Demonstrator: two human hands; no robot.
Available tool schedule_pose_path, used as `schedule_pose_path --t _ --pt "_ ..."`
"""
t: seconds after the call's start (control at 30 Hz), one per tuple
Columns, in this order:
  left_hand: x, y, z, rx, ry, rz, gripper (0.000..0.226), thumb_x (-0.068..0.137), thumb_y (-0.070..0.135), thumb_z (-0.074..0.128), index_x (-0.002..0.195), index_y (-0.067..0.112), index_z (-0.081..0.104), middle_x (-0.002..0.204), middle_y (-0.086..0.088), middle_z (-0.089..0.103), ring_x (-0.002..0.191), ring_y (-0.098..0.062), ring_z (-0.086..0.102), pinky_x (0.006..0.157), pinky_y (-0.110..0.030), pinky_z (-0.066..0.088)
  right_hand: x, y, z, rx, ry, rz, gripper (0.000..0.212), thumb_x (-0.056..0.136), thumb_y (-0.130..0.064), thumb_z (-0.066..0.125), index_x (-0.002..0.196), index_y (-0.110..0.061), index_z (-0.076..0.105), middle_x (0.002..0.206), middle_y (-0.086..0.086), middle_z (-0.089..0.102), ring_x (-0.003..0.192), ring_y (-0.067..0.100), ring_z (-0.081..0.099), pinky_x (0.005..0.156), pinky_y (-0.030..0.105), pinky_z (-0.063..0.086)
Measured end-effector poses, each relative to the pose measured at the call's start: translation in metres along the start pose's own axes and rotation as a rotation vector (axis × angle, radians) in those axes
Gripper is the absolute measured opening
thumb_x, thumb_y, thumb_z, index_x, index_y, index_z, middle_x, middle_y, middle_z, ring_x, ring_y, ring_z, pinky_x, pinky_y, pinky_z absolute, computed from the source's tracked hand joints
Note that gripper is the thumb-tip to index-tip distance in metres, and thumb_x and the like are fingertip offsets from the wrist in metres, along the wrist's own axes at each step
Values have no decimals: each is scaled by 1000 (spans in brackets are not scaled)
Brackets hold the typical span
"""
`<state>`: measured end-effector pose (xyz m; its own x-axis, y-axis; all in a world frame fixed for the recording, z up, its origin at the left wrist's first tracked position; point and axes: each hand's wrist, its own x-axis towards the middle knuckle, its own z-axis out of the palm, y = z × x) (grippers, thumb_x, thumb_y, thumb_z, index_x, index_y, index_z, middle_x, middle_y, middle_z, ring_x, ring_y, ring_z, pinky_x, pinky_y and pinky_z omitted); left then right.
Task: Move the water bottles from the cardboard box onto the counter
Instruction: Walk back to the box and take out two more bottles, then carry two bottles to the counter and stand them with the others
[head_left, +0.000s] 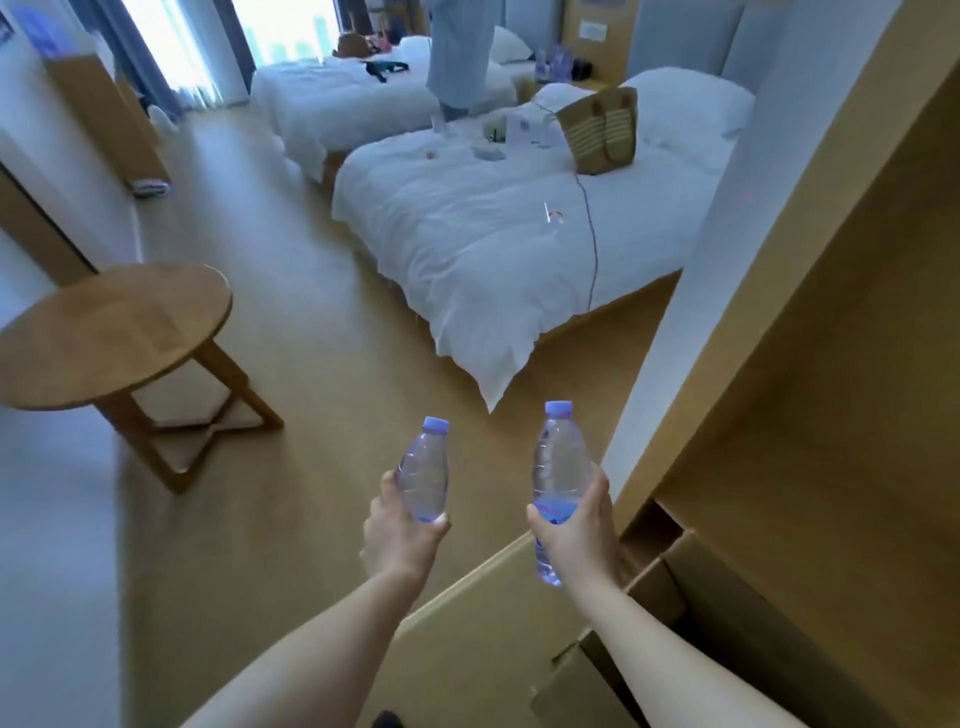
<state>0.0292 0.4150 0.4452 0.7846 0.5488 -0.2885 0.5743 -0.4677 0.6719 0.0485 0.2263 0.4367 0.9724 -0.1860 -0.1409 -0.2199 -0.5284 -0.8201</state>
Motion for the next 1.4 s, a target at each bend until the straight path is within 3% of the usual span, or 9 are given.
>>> schedule_pose_path --t 0.33,0.5,0.6,0.8,1.07,1.4 --pt "139 -36 -150 -83 249 -65 79 74 47 72 138 30 29 118 -1 52 105 -26 56 83 -43 51 38 -153 162 -68 -63 -150 86 80 -39 70 145 -30 13 130 2 43 98 26 59 72 37 52" --pt "197 -43 -198 -90 360 -151 84 74 48 74 140 29 26 125 -2 51 111 -27 55 81 -40 47 73 -210 219 -57 -124 -240 87 80 -36 72 144 -29 14 132 7 41 97 25 55 70 34 46" --pt "232 -38 -208 -104 386 -212 87 74 48 74 142 27 24 130 -4 50 116 -28 53 85 -42 46 105 -234 247 -56 -152 -293 88 79 -34 74 144 -26 16 130 8 41 104 25 53 73 33 44" --pt "324 -15 -204 -143 424 -272 82 74 47 74 139 27 27 127 0 52 113 -26 55 88 -45 50 196 -277 310 -107 -250 -380 88 77 -40 74 142 -29 16 127 5 44 97 21 54 71 36 47" --pt "464 78 -208 -213 564 -351 77 74 47 74 134 25 30 126 0 52 113 -26 56 83 -42 48 342 -368 368 -100 -365 -554 89 74 -42 77 140 -30 18 129 -1 44 105 17 54 74 33 51" --pt "652 144 -229 -149 557 -321 85 77 47 72 141 26 22 139 3 44 122 -23 50 89 -43 49 484 -465 461 -127 -406 -539 89 74 -42 74 142 -29 18 134 -2 41 113 21 54 79 36 50"
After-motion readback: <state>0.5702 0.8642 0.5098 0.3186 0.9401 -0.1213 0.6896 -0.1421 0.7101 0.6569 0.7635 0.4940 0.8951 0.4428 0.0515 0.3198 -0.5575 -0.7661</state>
